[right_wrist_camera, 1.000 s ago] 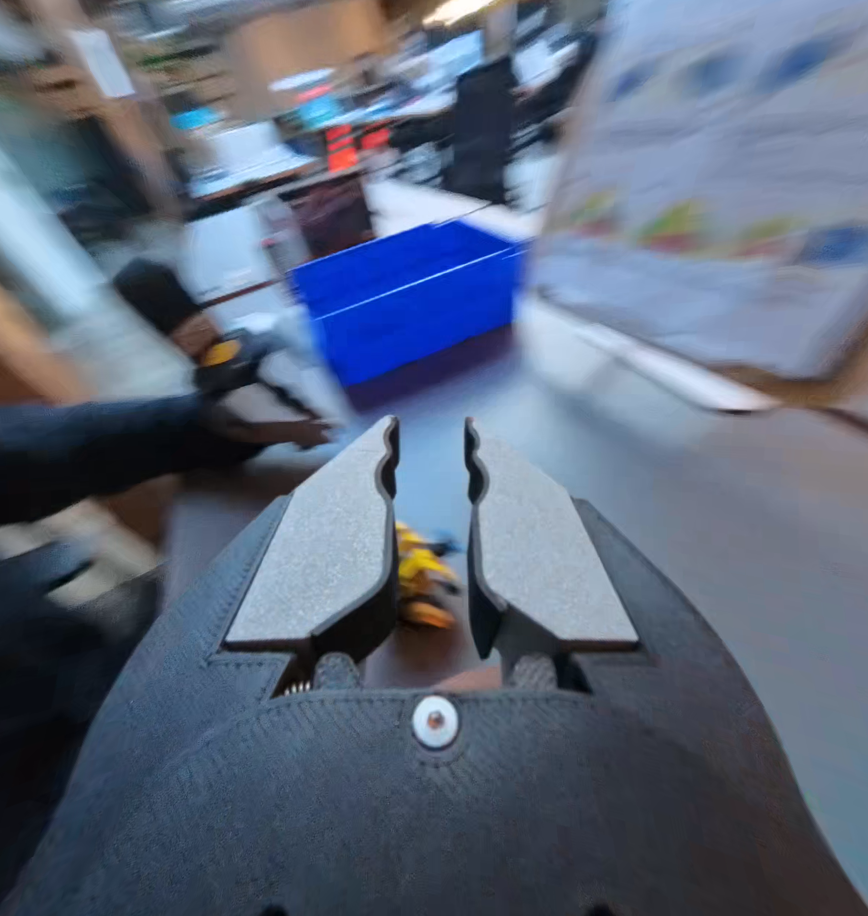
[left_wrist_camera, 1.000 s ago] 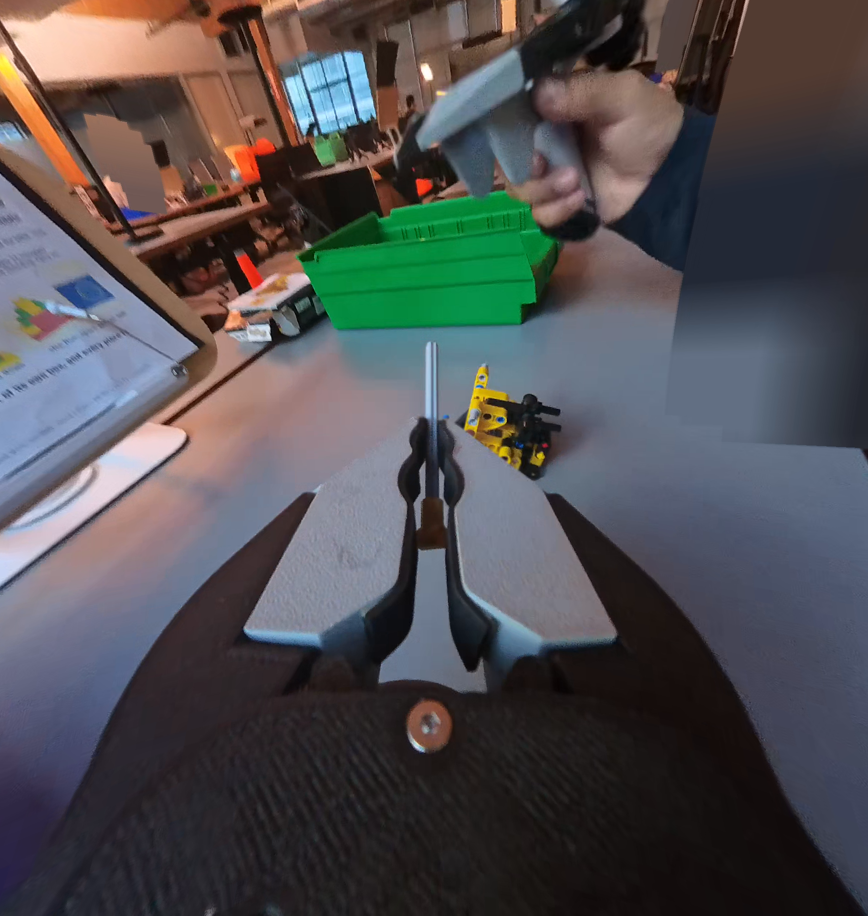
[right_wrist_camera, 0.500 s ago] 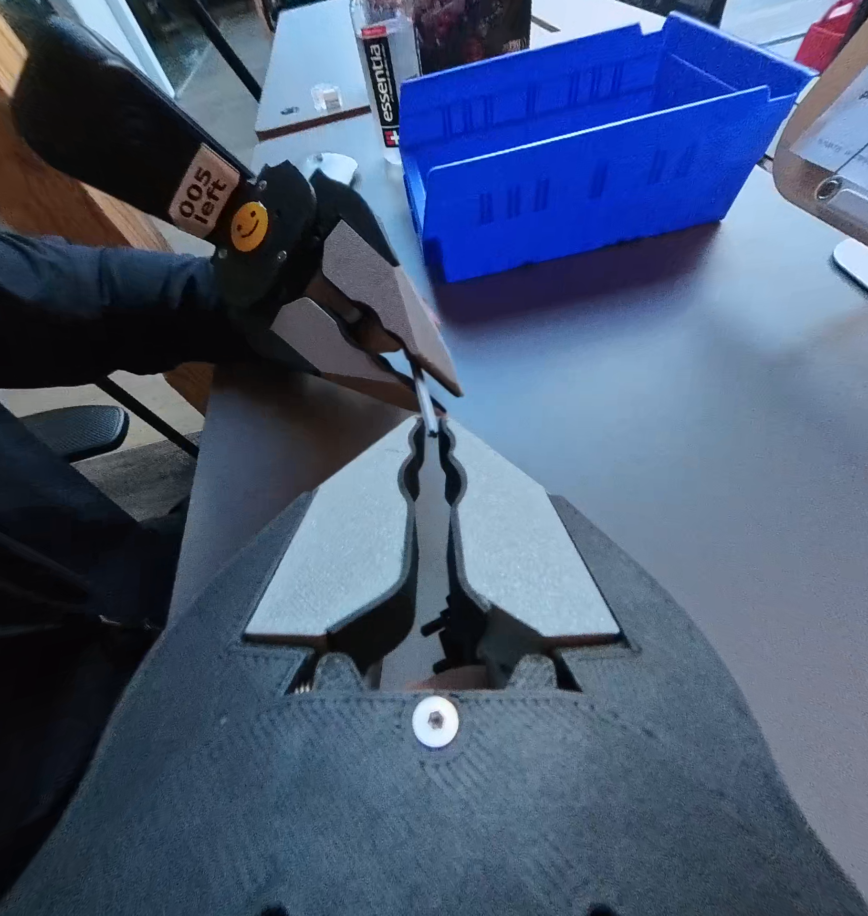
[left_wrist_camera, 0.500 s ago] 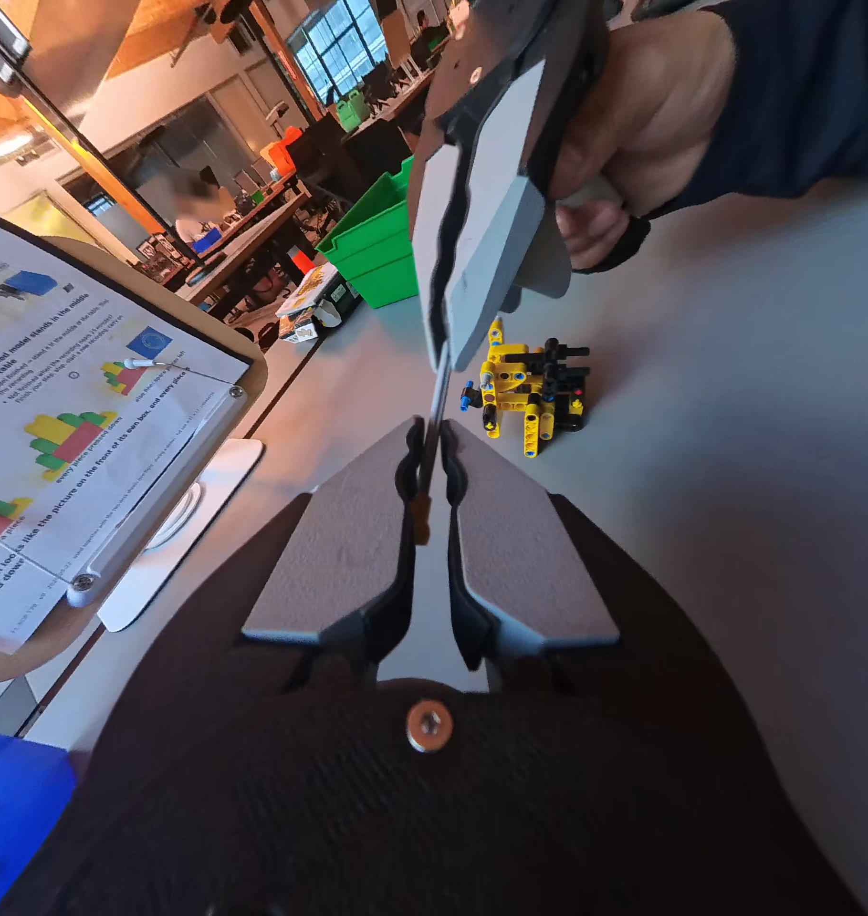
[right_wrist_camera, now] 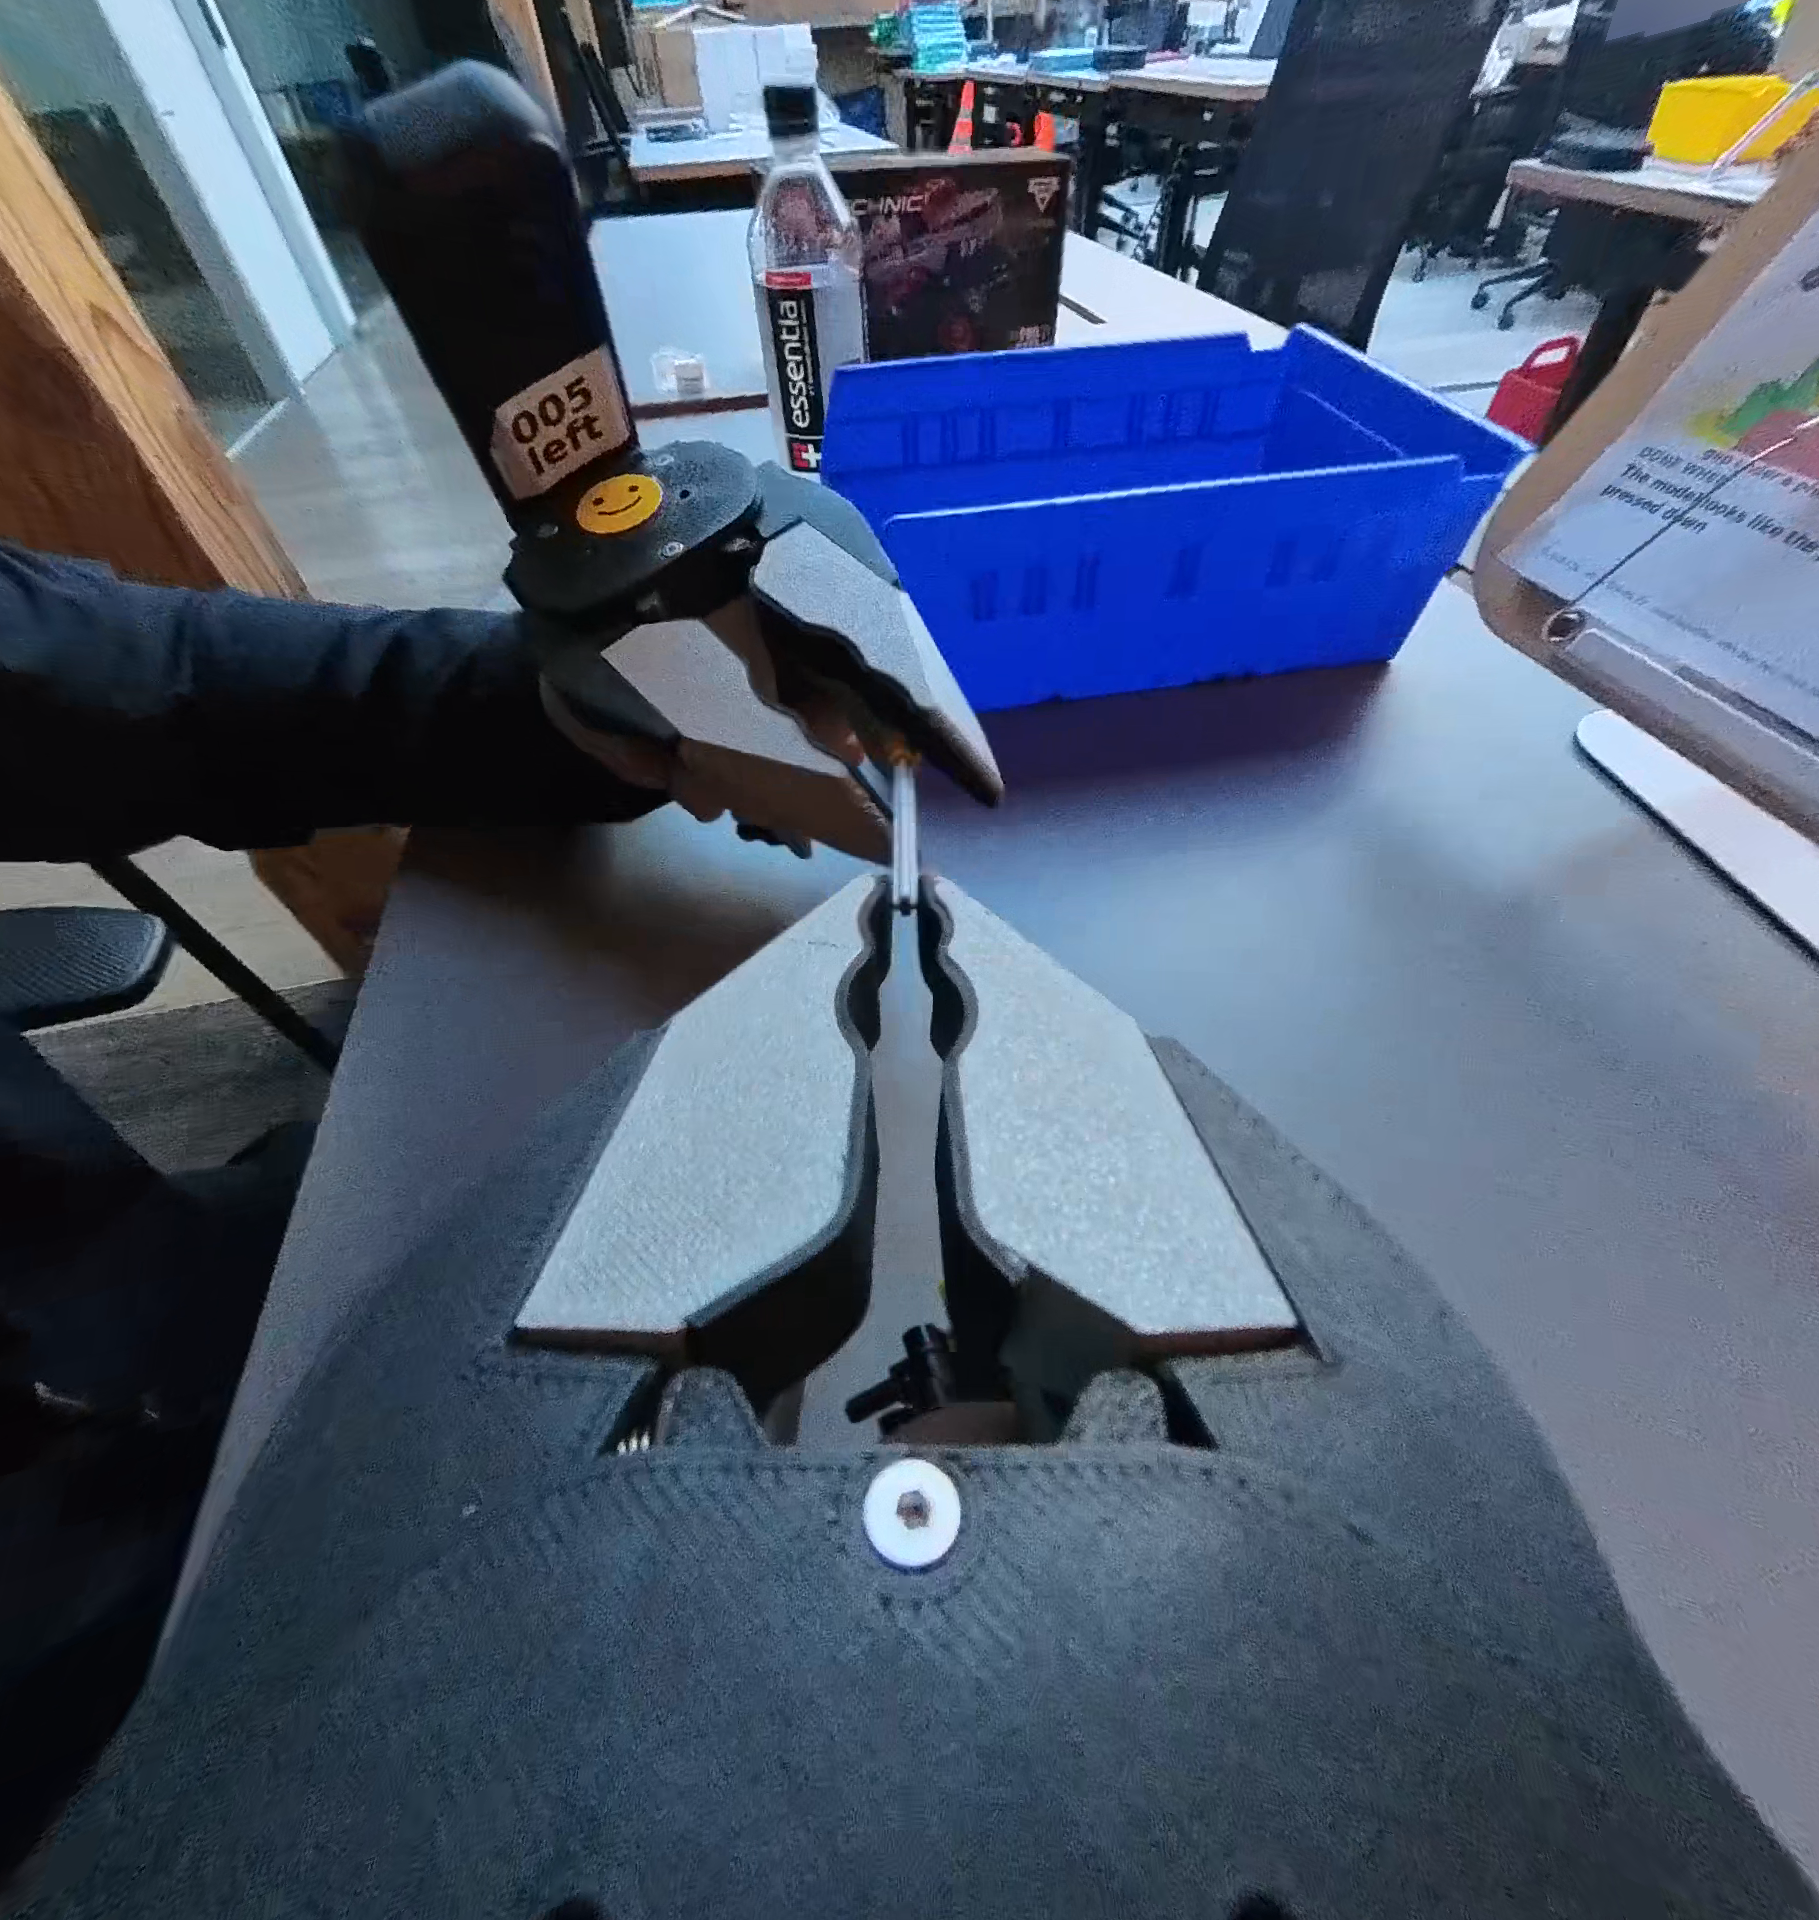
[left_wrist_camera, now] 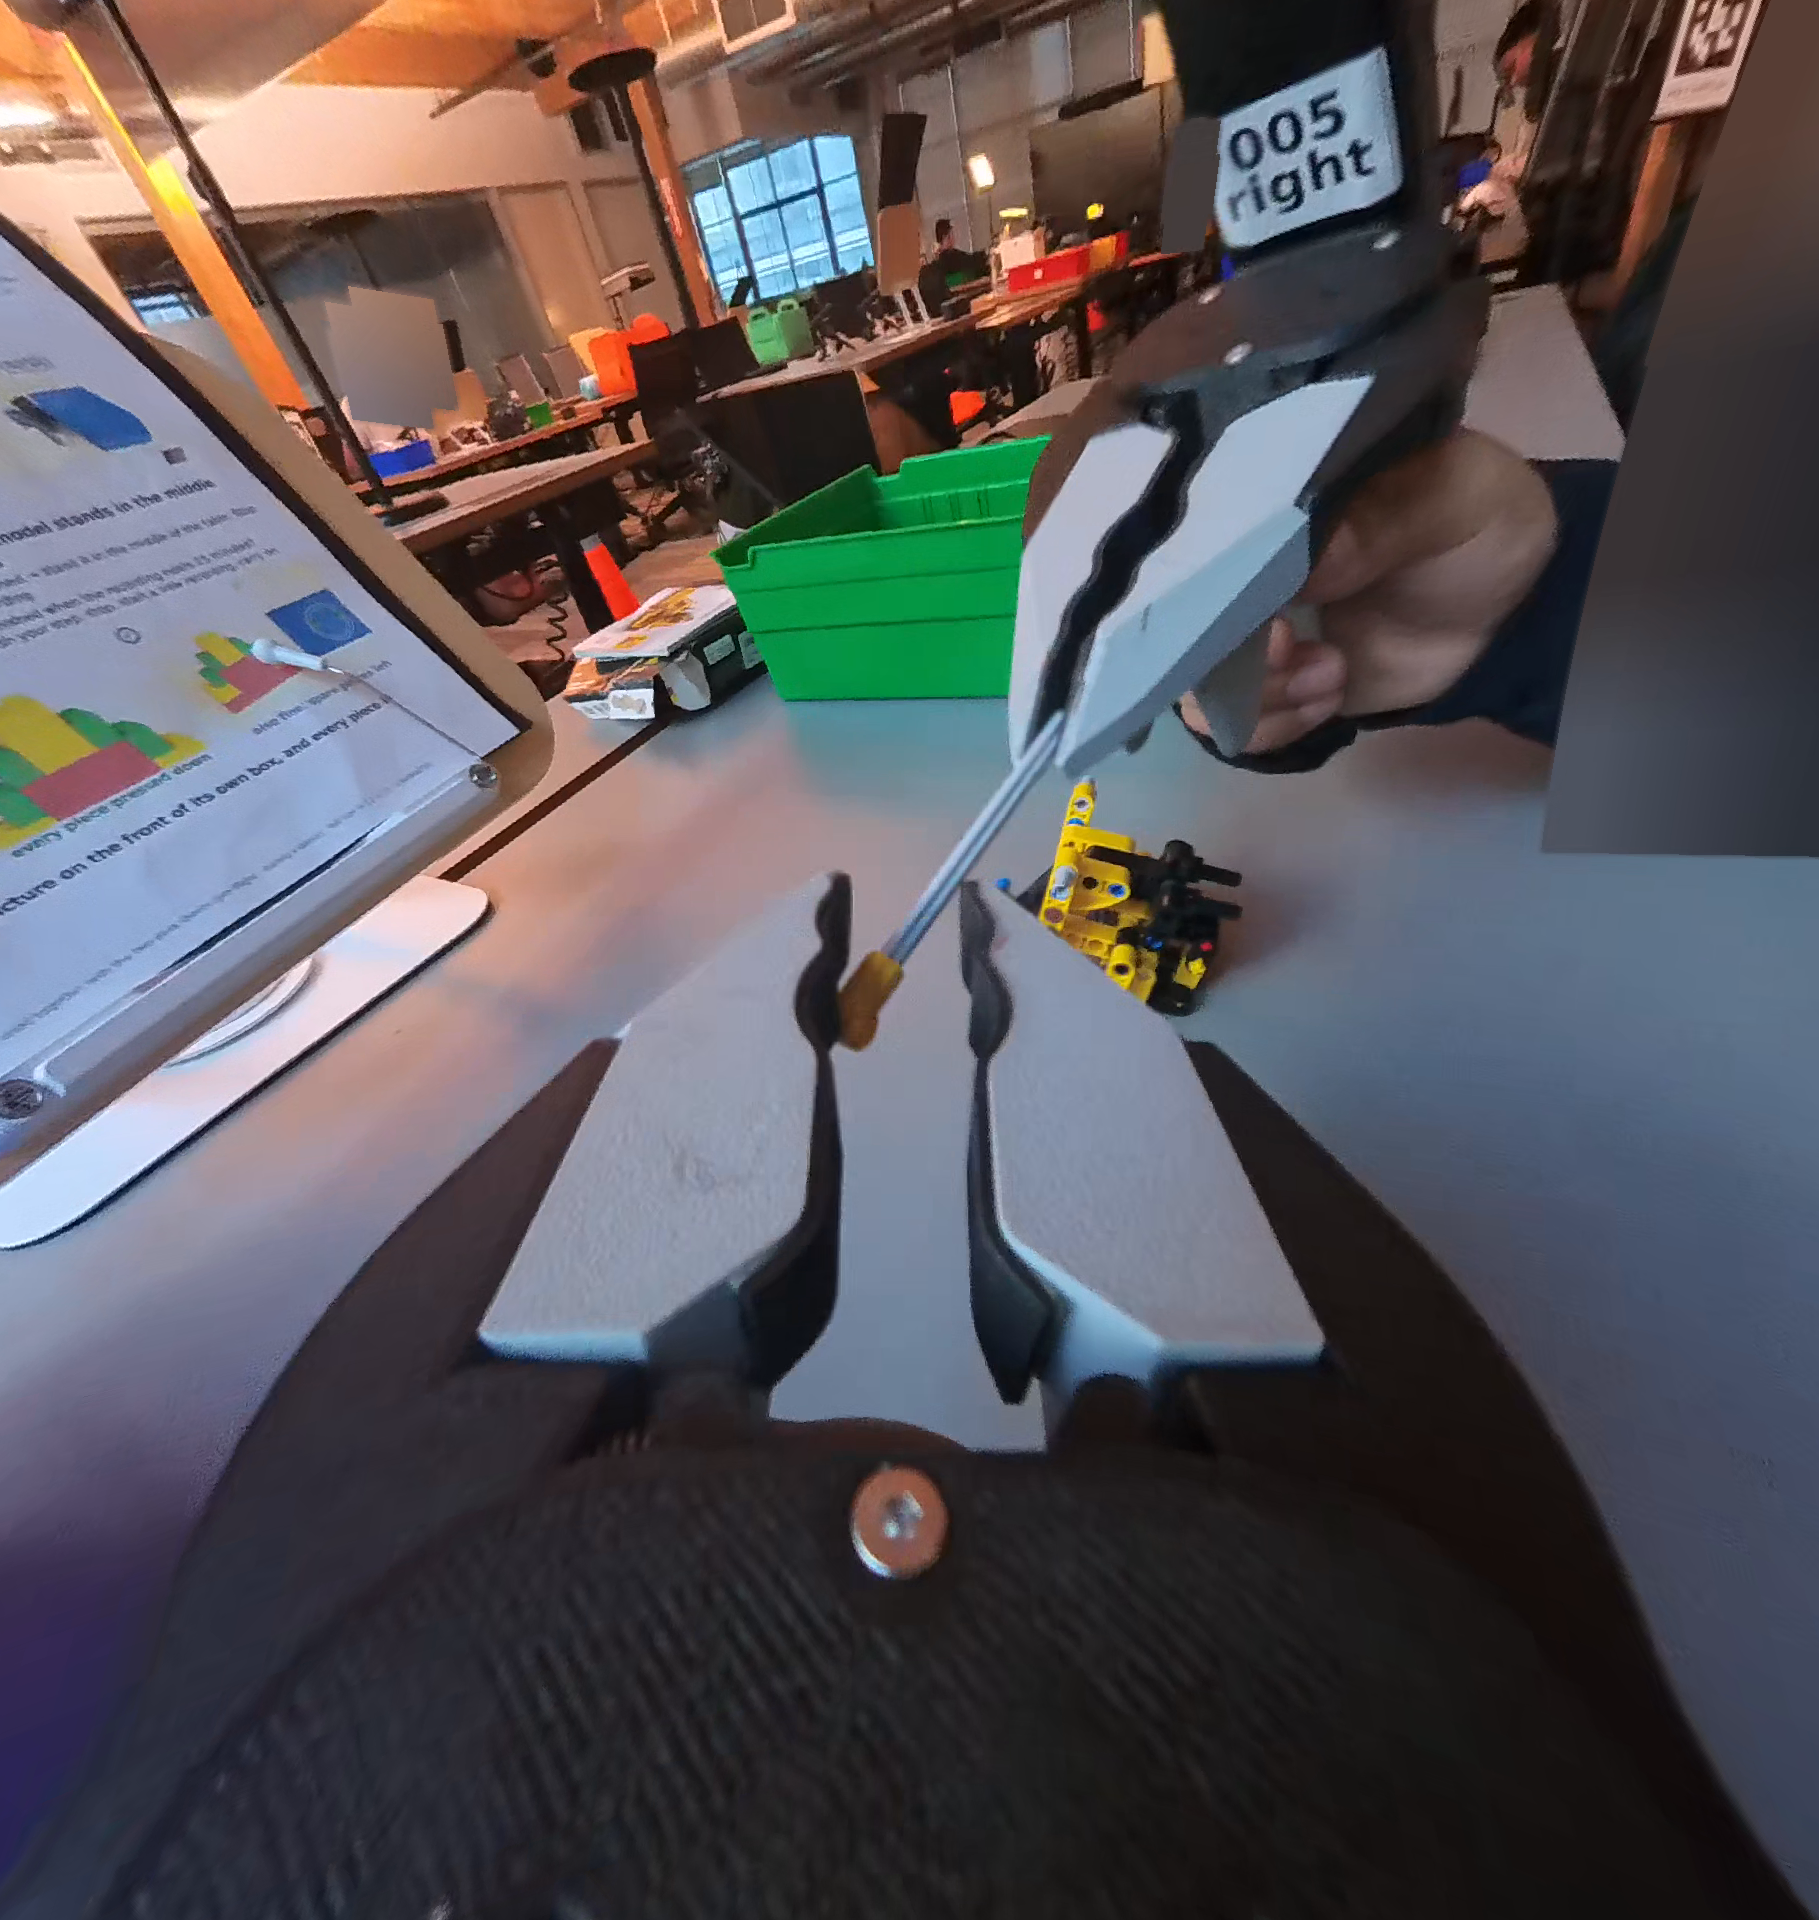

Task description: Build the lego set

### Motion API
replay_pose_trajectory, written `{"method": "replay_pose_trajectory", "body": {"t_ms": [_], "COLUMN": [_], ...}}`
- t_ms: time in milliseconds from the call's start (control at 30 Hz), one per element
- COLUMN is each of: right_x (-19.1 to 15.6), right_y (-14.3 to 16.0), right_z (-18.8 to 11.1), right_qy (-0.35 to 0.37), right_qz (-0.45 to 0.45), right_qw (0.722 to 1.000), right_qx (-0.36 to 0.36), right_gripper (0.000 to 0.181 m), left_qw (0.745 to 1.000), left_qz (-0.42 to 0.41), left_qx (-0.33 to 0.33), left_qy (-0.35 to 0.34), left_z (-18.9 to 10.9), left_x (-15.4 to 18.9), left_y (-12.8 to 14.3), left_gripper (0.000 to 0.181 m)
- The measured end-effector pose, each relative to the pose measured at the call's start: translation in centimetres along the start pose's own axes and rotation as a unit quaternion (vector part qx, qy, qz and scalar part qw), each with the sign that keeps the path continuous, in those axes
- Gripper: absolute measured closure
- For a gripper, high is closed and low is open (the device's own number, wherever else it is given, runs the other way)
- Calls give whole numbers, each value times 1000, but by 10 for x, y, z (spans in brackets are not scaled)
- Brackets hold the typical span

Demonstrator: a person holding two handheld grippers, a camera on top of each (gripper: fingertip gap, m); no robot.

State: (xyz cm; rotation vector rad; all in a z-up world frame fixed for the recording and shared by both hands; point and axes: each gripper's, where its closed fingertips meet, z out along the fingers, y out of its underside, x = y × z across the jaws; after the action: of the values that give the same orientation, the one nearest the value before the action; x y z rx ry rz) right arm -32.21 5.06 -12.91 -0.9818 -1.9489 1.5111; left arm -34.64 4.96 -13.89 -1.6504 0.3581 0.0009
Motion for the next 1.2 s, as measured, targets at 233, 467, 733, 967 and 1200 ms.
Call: {"method": "replay_pose_trajectory", "body": {"t_ms": [233, 467, 733, 967, 1200], "right_x": [-1, -22, -27, -34, -36], "right_y": [-25, -48, -48, -37, -29], "right_z": [-14, -16, -1, 19, 26], "right_qy": [7, -4, -20, -46, -48], "right_qz": [-16, -30, 26, 49, 40], "right_qw": [996, 984, 973, 976, 984], "right_qx": [84, 176, 230, 206, 166], "right_gripper": [180, 181, 181, 181, 181], "left_qw": [999, 967, 940, 936, 945], "left_qz": [-40, -199, -218, -219, -206], "left_qx": [-6, 120, 216, 223, 188], "left_qy": [-16, 106, 149, 160, 170], "left_z": [-5, -8, -24, -27, -22], "left_x": [-13, 7, 20, 23, 32], "left_y": [1, -34, -67, -70, -64], "left_gripper": [144, 156, 175, 180, 175]}}
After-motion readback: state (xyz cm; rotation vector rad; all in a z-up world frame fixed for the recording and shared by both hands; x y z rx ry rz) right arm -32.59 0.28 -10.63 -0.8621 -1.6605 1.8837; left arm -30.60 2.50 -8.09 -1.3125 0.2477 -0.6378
